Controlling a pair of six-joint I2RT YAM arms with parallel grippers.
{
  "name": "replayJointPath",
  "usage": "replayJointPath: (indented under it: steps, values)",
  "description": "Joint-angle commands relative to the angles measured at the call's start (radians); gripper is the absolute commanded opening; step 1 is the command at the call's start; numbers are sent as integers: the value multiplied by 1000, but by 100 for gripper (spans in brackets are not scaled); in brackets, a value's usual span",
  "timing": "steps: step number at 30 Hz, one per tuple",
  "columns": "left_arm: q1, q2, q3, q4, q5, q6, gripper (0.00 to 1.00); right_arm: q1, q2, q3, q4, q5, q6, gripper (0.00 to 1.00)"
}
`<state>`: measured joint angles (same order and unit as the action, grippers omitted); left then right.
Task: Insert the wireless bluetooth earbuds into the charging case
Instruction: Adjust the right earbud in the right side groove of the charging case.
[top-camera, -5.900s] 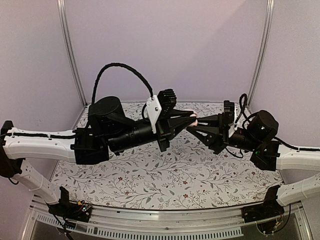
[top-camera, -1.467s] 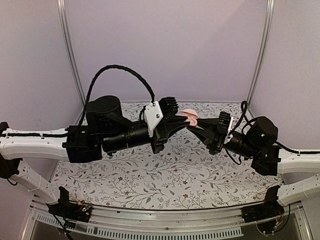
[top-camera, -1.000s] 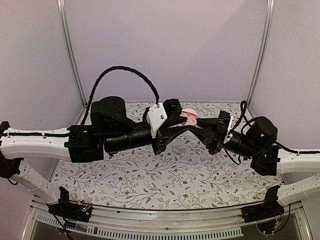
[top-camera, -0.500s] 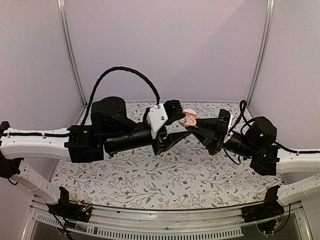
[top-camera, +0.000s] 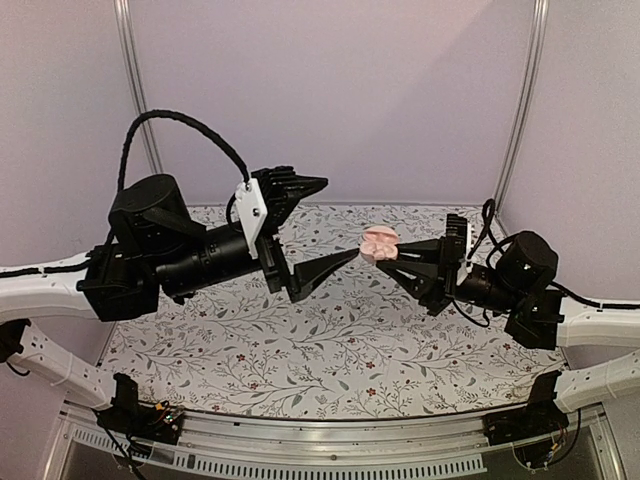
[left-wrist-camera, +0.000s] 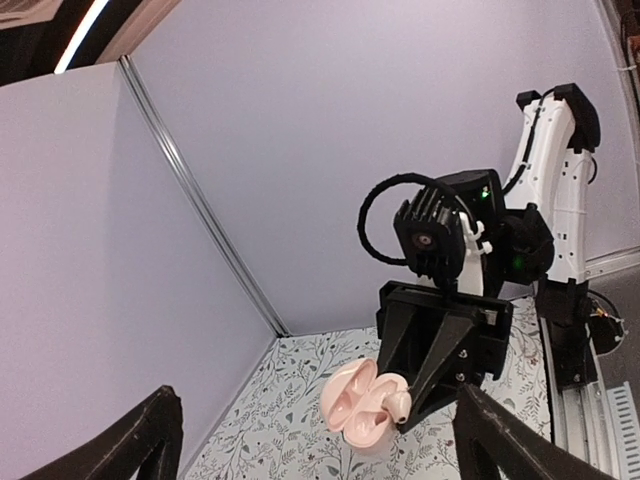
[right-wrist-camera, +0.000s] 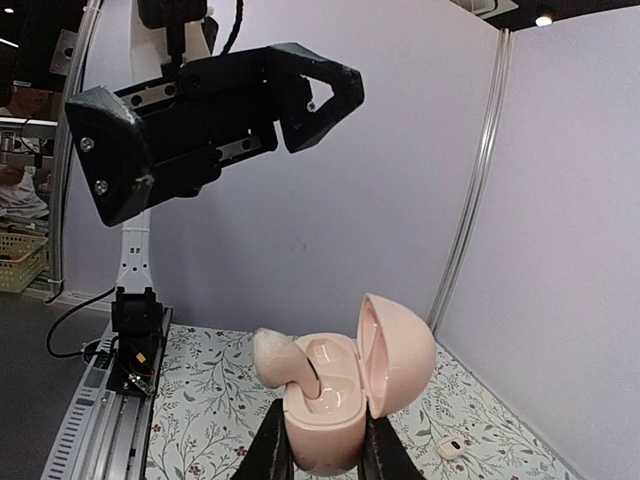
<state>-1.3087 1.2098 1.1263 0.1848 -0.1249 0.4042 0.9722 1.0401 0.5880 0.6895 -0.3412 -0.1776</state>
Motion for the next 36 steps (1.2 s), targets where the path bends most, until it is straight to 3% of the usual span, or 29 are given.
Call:
replayJointPath:
  steps: [1,12,36]
  values:
    - [0,-5,3,-109,0,17,96,-6,-25,54,-83,-103,63,0]
    - [-1,2,49,-261,198,65,100,-6,-32,108,-201,-289,105,0]
    - [0,74,101,-288,224,65,100,-5,13,172,-337,-440,52,0]
